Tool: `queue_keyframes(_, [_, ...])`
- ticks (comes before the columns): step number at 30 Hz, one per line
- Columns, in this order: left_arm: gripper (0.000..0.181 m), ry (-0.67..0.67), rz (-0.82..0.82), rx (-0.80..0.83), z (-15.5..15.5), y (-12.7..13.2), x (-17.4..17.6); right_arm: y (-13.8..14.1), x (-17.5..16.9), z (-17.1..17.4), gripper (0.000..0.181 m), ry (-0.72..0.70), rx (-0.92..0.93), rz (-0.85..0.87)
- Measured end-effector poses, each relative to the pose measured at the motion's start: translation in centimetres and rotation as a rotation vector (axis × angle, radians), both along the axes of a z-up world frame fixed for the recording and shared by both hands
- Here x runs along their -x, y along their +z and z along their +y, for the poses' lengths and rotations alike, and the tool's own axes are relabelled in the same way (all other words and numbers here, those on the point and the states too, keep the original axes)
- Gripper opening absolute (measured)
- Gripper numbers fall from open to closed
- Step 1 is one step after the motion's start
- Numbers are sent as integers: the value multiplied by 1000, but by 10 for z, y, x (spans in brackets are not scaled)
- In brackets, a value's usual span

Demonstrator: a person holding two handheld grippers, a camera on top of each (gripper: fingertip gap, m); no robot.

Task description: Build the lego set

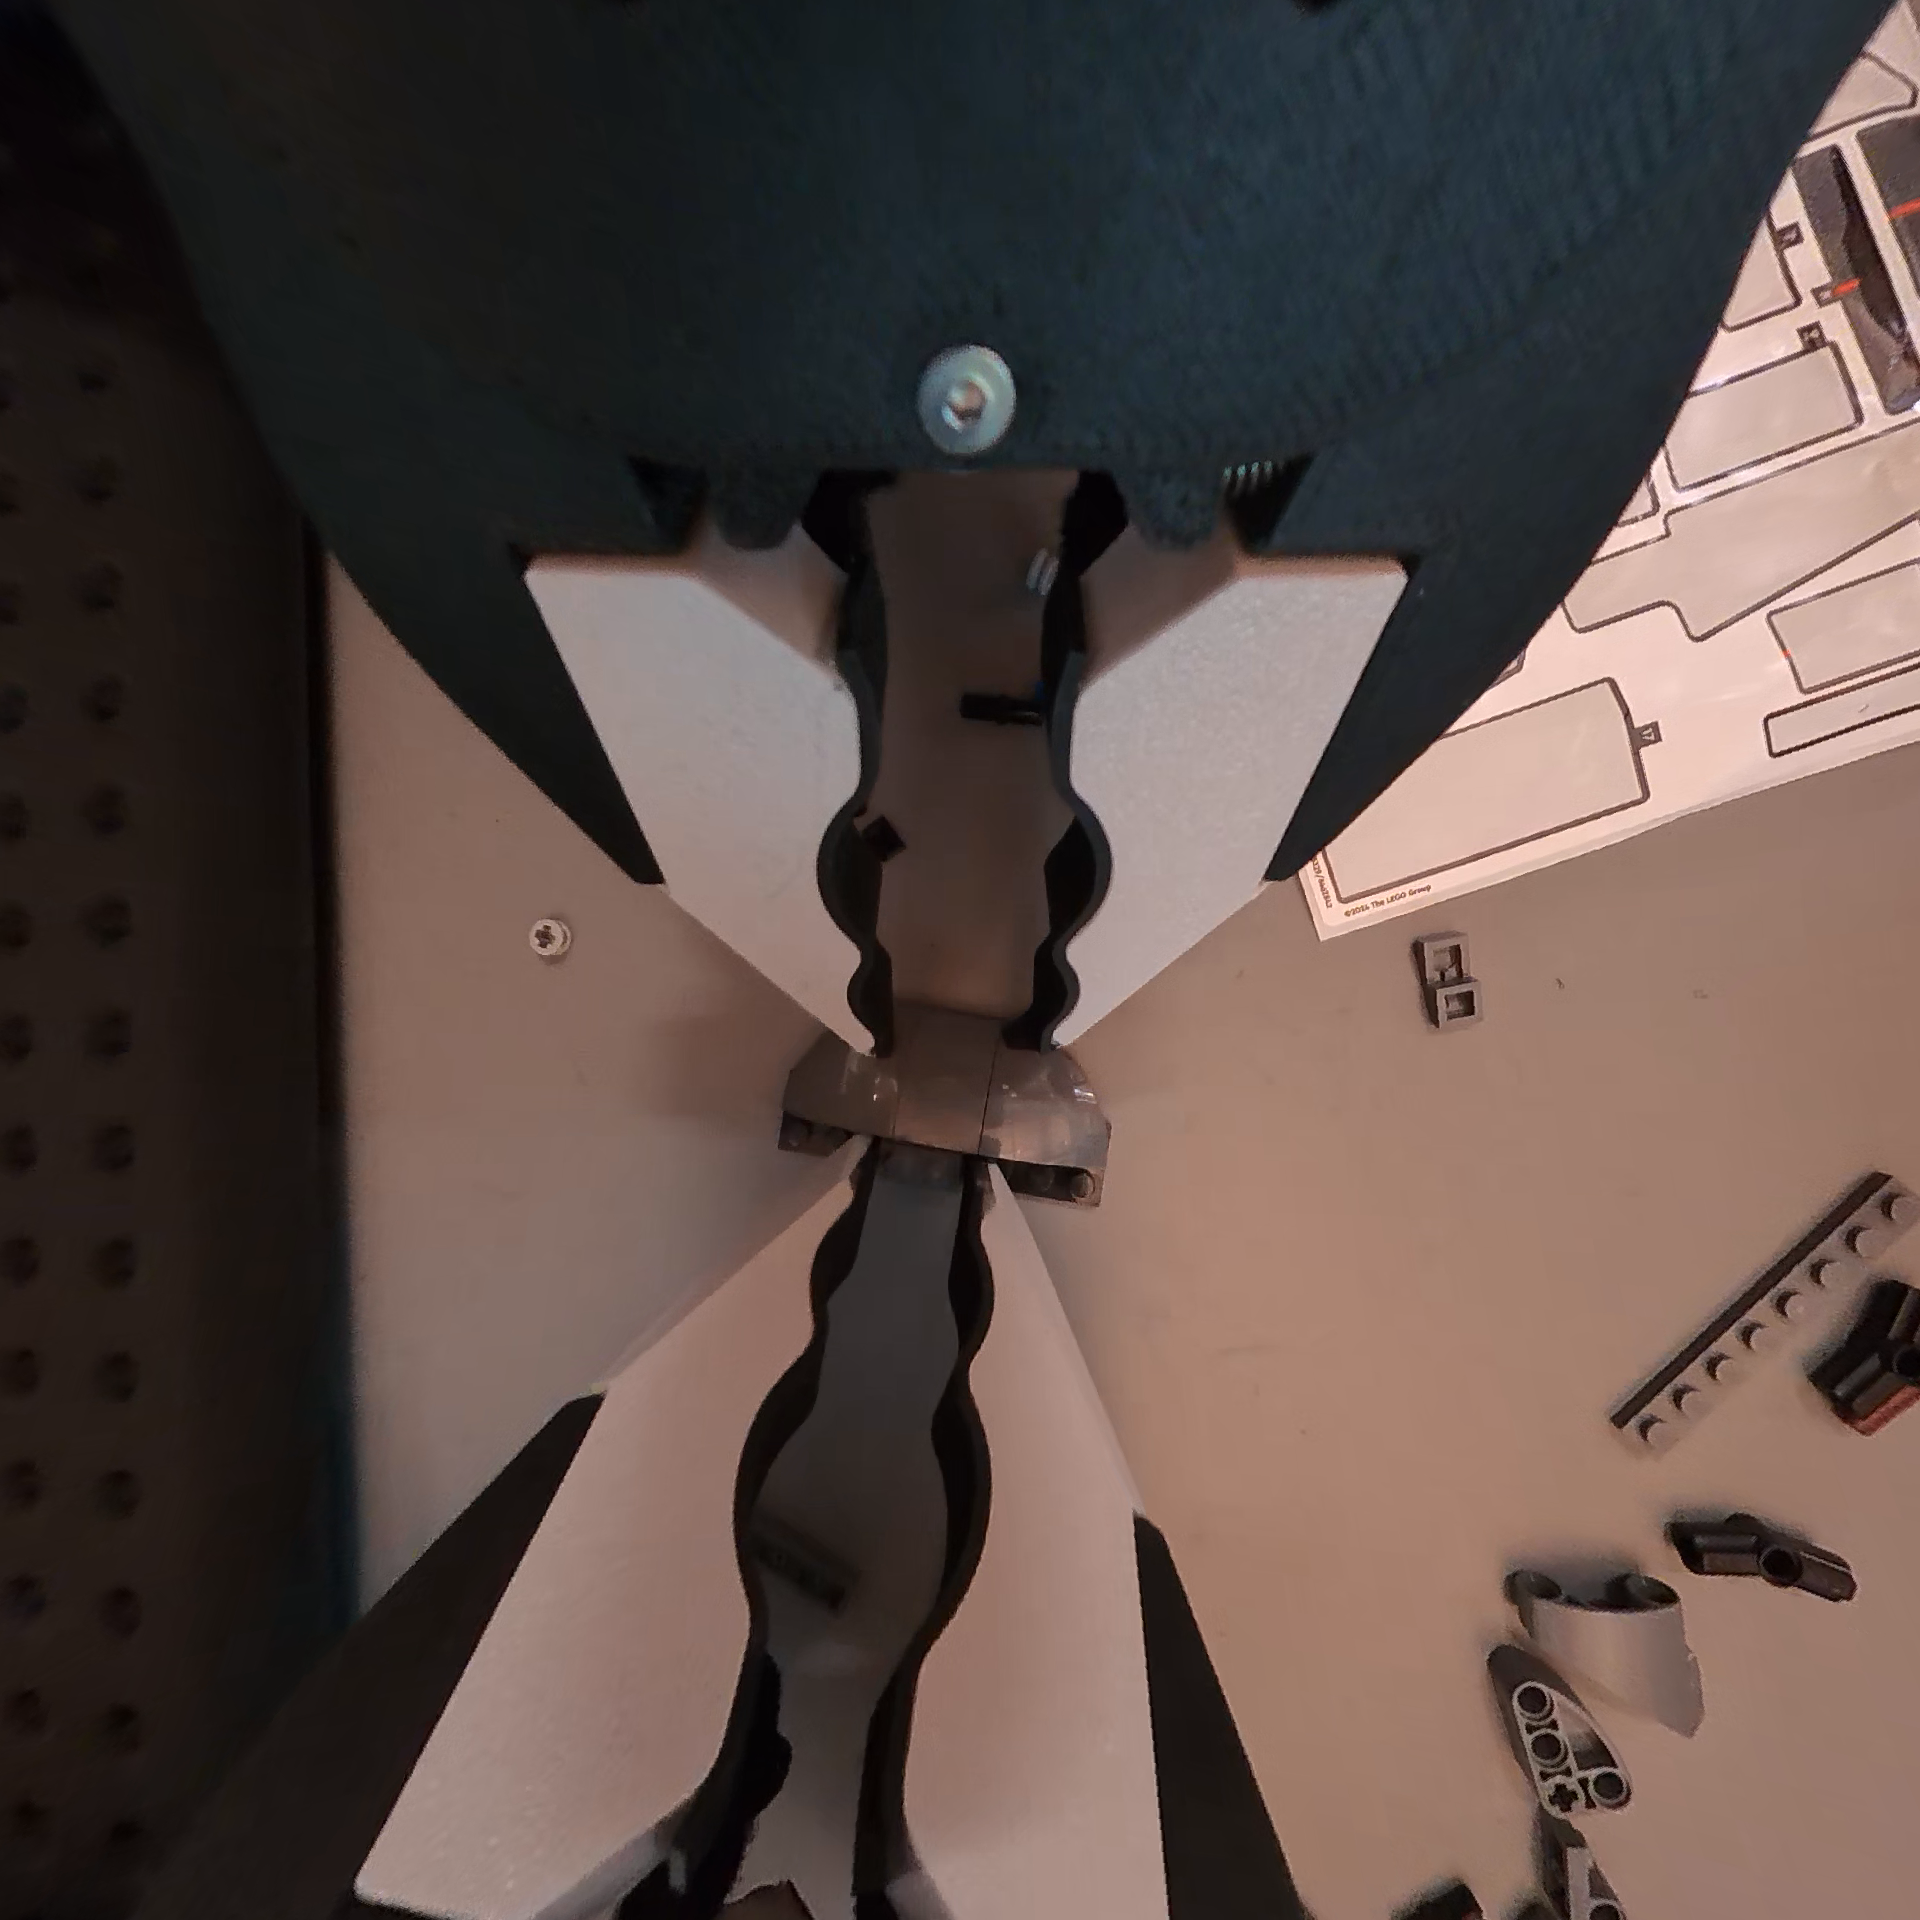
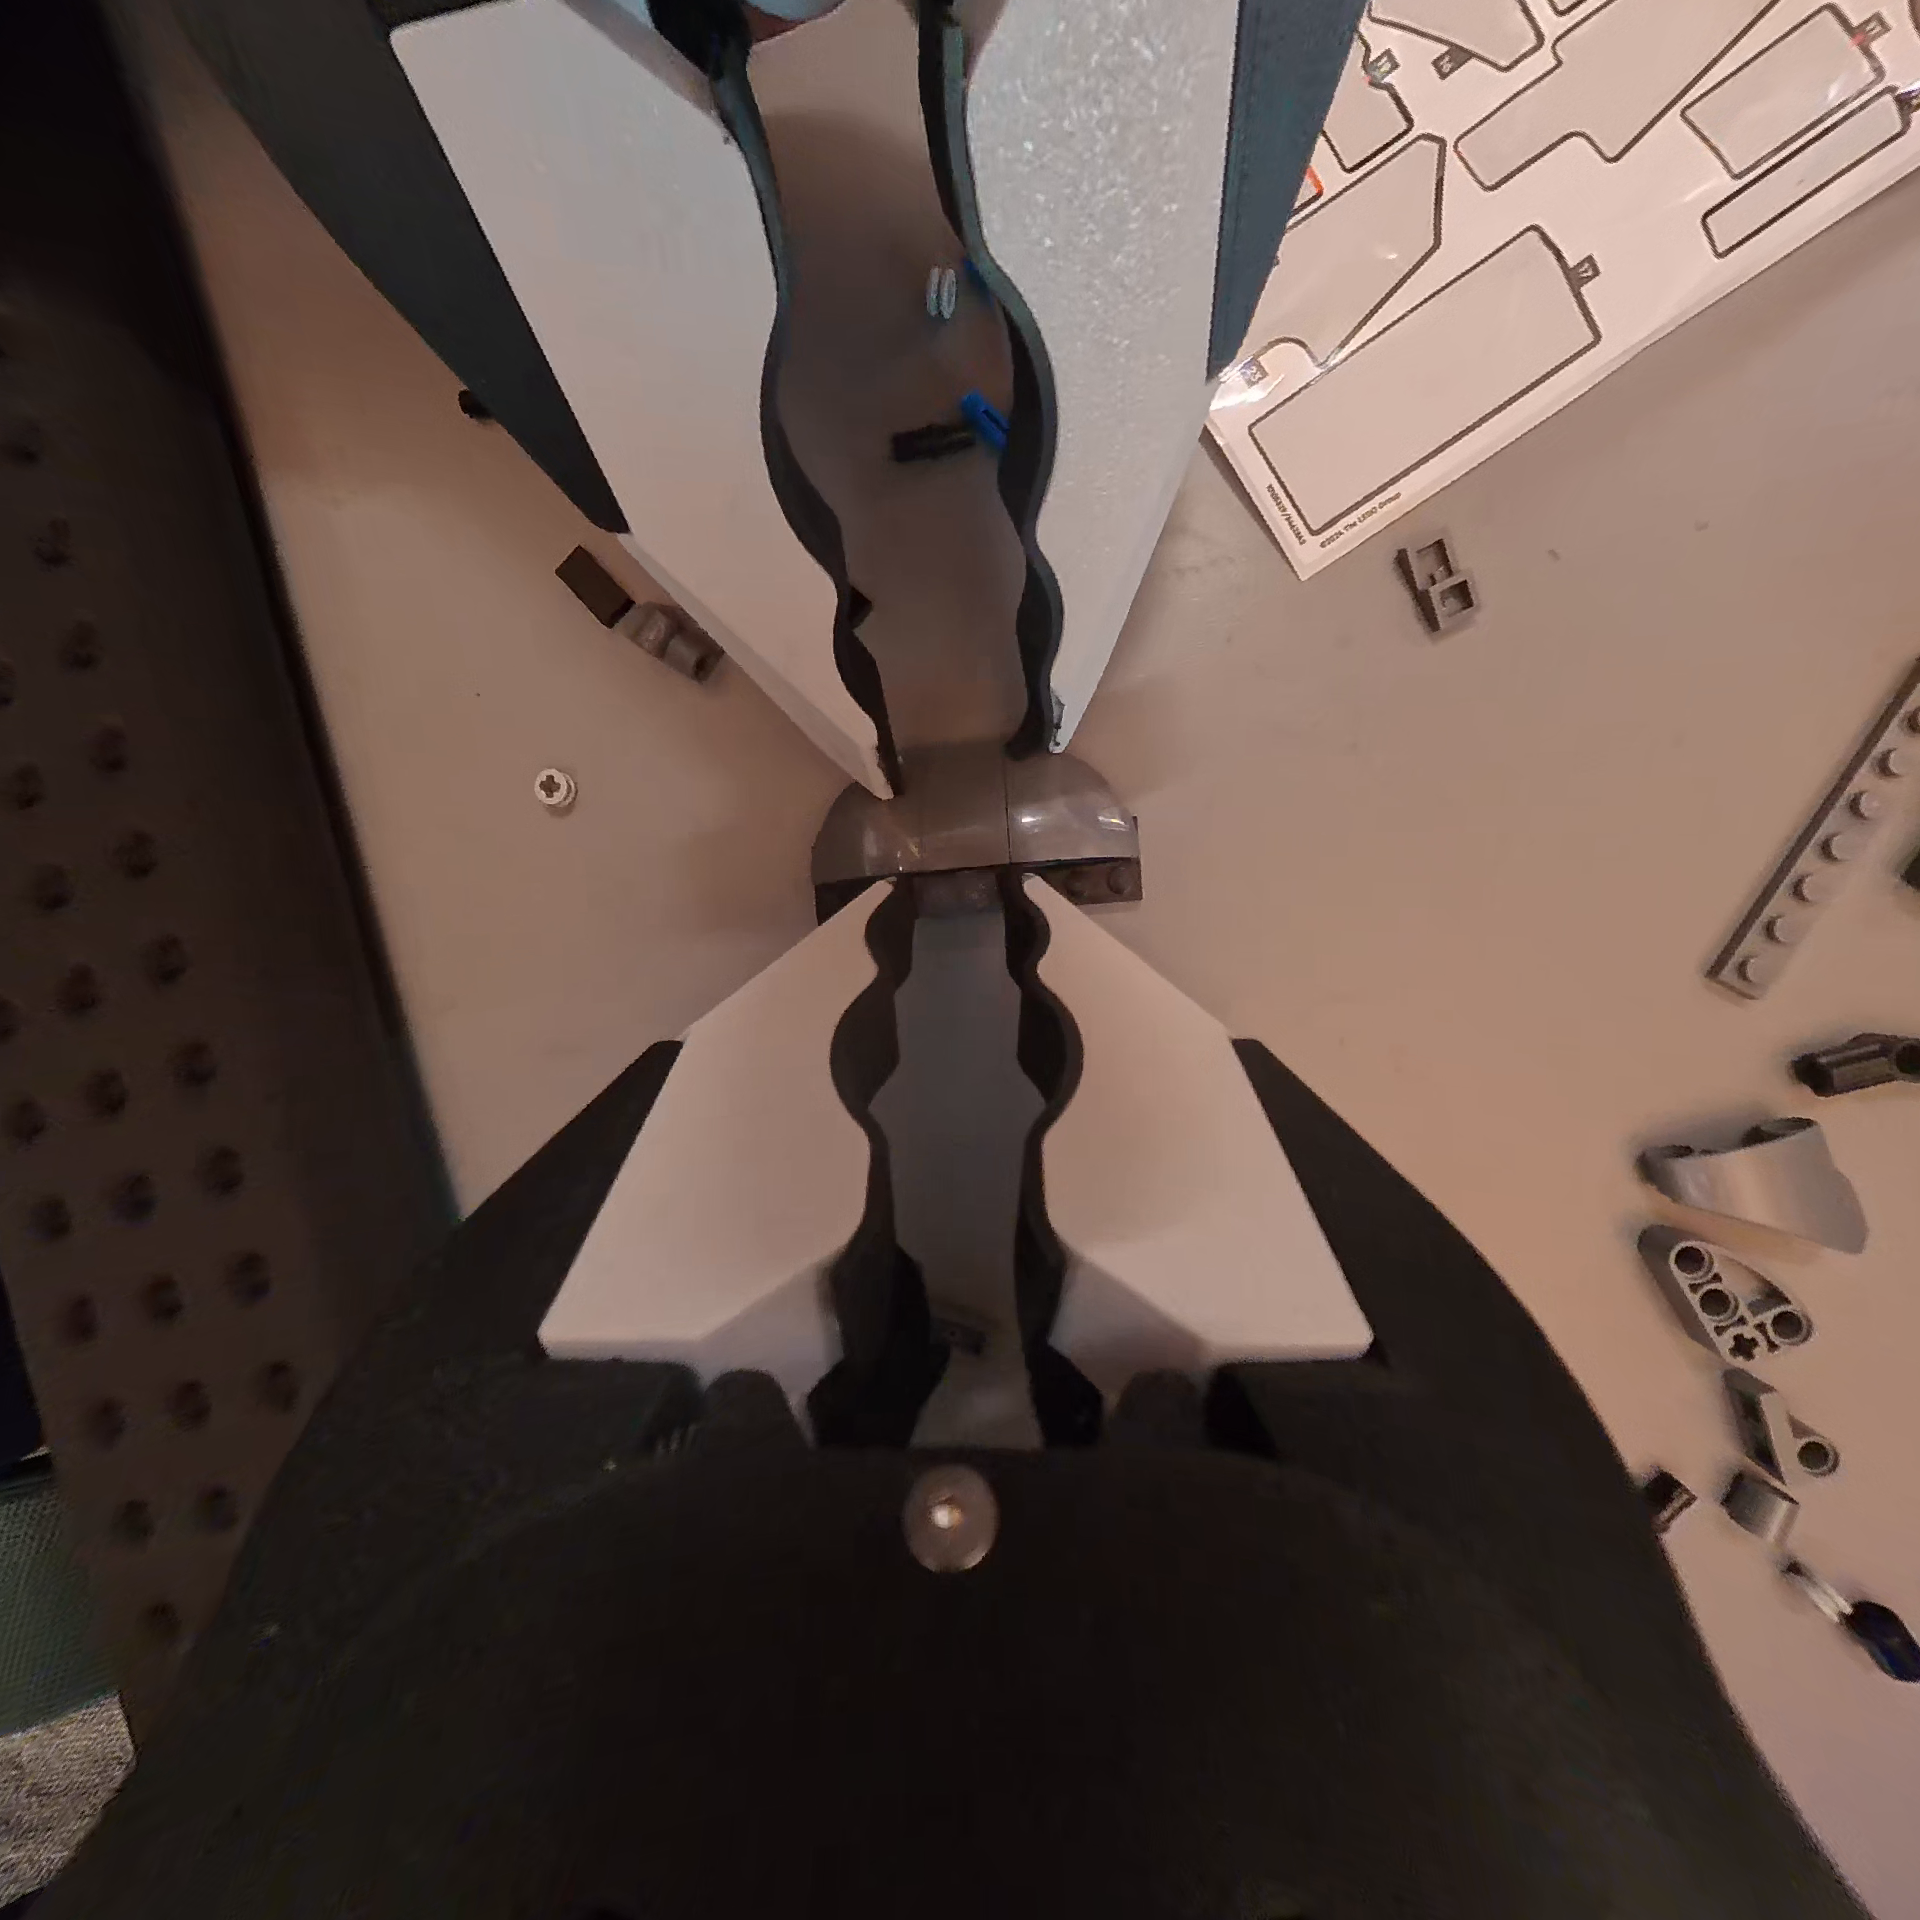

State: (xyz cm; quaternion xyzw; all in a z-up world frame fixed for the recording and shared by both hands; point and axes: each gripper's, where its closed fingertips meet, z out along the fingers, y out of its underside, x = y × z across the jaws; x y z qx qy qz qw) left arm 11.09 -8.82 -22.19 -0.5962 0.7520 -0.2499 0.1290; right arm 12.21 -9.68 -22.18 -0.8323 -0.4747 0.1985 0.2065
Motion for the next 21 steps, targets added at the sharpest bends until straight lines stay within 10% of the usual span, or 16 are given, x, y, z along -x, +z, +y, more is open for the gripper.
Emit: queue_keyframes(21, [24,-1,6,-2,1,-2,1,12,-22,1,21,-14,6,74])
